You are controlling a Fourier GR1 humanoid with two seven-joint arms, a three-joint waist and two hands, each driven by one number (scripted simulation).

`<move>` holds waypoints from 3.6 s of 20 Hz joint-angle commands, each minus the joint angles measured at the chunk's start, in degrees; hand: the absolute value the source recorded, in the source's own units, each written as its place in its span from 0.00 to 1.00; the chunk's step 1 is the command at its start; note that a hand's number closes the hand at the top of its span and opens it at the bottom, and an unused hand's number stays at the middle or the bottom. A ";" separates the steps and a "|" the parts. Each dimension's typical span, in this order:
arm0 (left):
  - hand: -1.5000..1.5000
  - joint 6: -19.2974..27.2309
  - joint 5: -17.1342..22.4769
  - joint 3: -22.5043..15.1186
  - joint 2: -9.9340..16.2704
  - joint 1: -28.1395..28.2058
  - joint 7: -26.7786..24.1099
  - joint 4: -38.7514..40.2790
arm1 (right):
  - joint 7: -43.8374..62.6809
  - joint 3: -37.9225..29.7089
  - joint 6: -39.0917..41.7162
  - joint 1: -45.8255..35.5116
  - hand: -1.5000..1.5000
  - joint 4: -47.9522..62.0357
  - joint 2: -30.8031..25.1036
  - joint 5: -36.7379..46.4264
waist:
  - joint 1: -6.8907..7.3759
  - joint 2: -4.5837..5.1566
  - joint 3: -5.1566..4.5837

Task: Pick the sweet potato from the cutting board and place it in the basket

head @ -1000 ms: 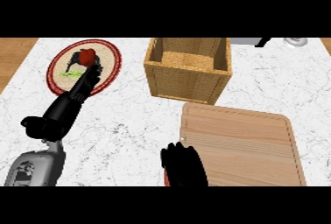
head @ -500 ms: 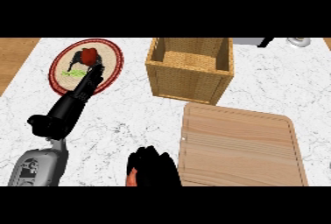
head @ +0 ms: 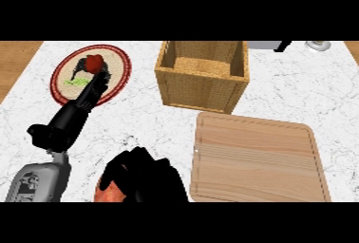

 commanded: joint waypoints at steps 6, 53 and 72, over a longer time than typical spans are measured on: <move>0.50 2.00 -1.34 0.08 -0.85 0.77 -0.30 -0.06 | 18.31 -7.49 2.97 -13.08 1.00 -0.69 0.49 1.00 | -1.96 -0.19 -0.04; 0.50 0.46 -0.84 1.76 0.33 1.11 -0.34 -1.64 | -18.06 -50.33 -24.51 -25.09 1.00 52.54 -0.77 1.88 | -2.11 0.81 0.13; 0.50 -1.73 0.78 3.10 0.83 4.83 -3.20 -2.10 | -31.53 -62.51 -21.13 -28.26 0.00 46.51 -2.87 -13.91 | -2.85 0.35 0.12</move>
